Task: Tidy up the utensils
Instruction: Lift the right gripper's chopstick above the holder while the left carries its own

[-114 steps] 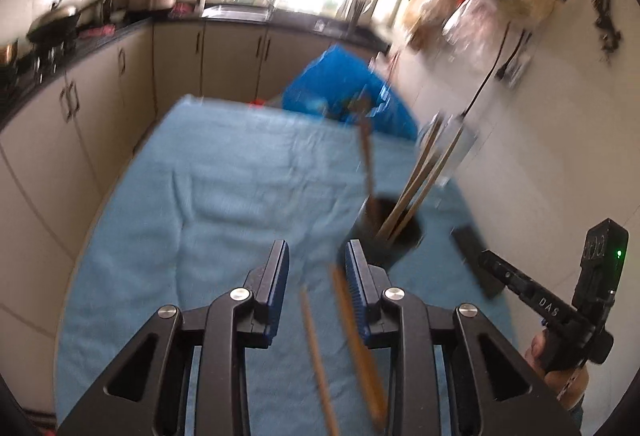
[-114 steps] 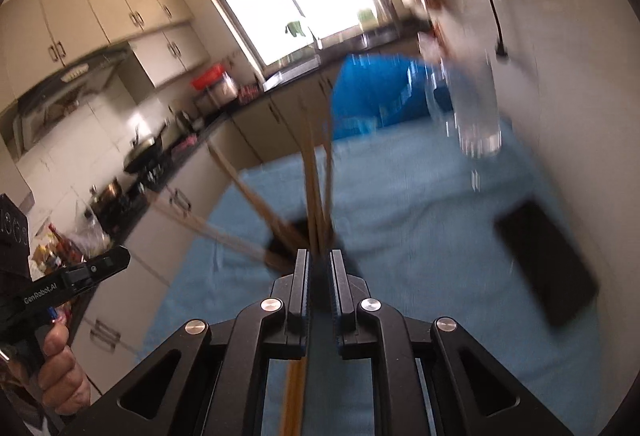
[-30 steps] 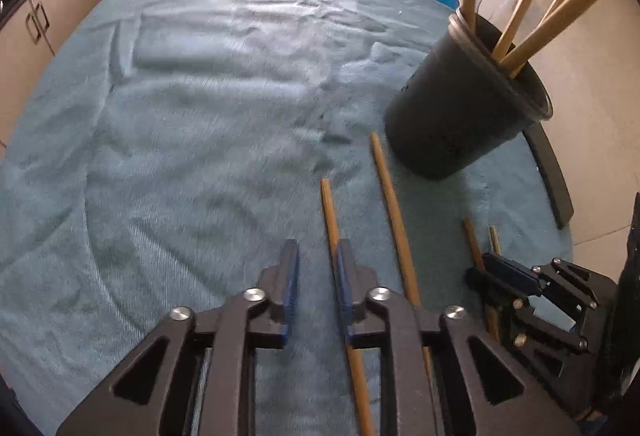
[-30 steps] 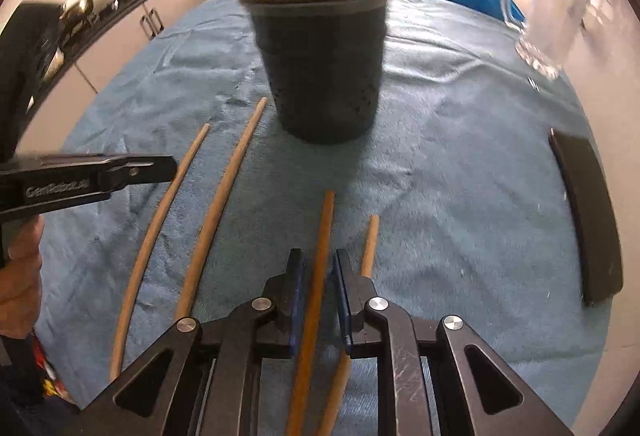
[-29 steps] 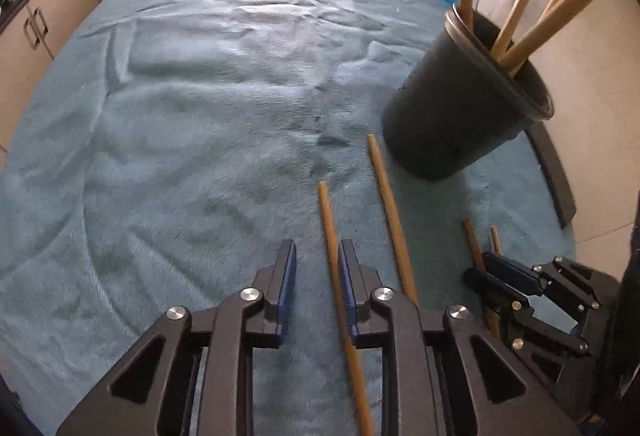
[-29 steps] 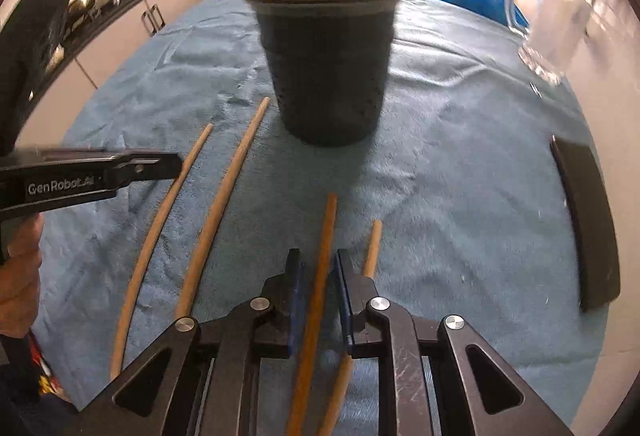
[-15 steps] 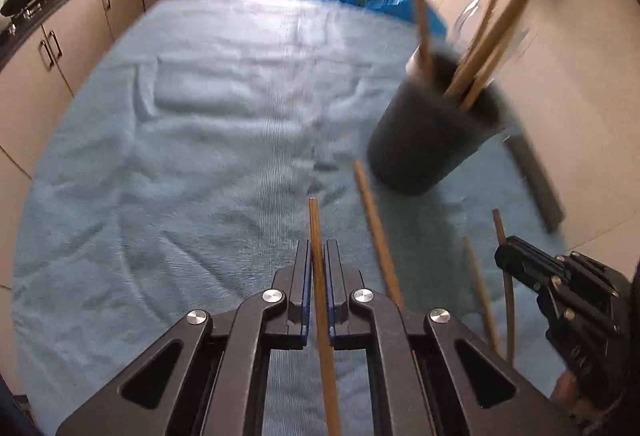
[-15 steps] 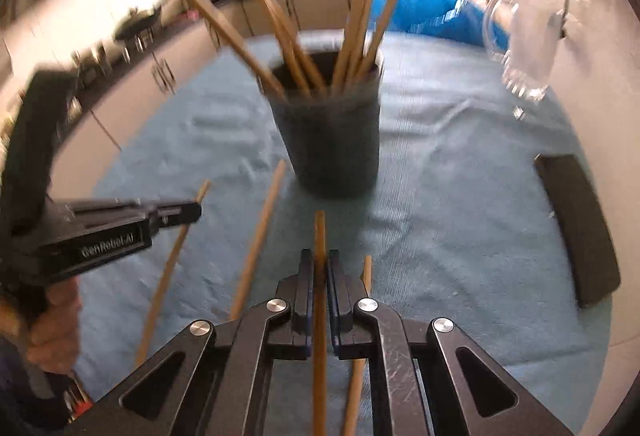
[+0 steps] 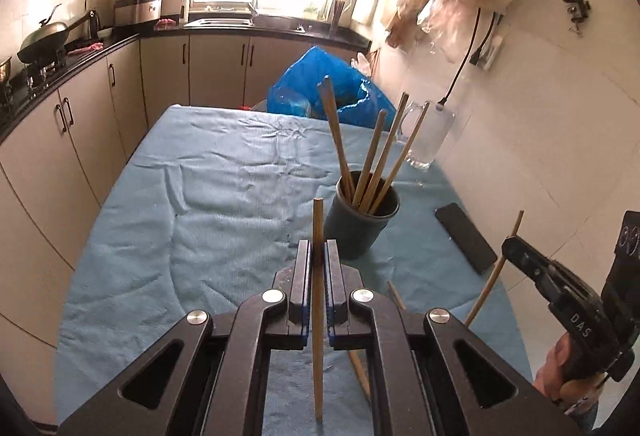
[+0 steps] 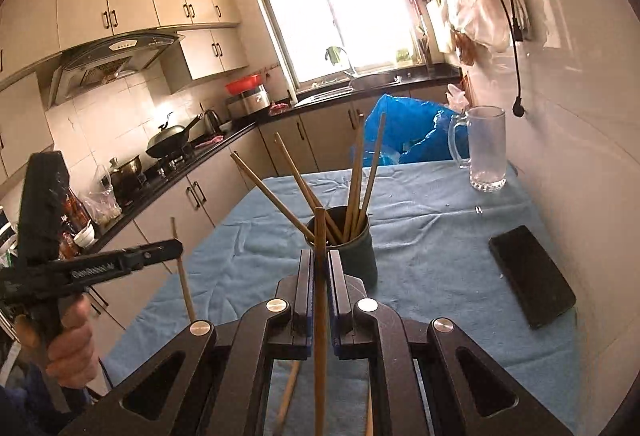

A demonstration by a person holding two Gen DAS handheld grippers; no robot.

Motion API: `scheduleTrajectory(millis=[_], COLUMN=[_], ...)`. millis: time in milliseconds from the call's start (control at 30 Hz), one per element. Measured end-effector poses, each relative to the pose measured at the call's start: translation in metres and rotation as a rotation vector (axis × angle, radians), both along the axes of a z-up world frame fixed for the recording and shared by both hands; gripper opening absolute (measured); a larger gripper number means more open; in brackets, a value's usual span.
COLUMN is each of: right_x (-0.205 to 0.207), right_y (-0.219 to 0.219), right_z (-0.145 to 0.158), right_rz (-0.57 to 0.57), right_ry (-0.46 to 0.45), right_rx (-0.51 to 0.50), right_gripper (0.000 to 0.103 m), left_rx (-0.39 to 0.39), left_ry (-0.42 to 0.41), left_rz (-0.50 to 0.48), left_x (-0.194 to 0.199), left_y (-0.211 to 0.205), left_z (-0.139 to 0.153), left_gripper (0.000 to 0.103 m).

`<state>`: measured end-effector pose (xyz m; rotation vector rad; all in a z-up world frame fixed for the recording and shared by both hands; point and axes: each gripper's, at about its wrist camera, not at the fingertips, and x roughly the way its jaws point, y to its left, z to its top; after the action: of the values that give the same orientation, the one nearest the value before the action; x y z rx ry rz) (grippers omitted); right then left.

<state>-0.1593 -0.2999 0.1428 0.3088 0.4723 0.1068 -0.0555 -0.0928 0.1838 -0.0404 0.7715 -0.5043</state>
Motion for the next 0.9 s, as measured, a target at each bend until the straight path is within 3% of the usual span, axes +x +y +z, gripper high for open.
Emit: scheduleTrajectory(millis=[900], right_x=[-0.017], right_y=[-0.019], right_z=[0.027], right_rz=[-0.058], right_ry=[-0.076], right_rx=[0.014], right_gripper=[0.007], left_rx=[-0.019], left_ry=[-0.032], left_rz=[-0.005], left_x=[0.0], left_y=[-0.004], left_z=[0.028], left_gripper=[0.005])
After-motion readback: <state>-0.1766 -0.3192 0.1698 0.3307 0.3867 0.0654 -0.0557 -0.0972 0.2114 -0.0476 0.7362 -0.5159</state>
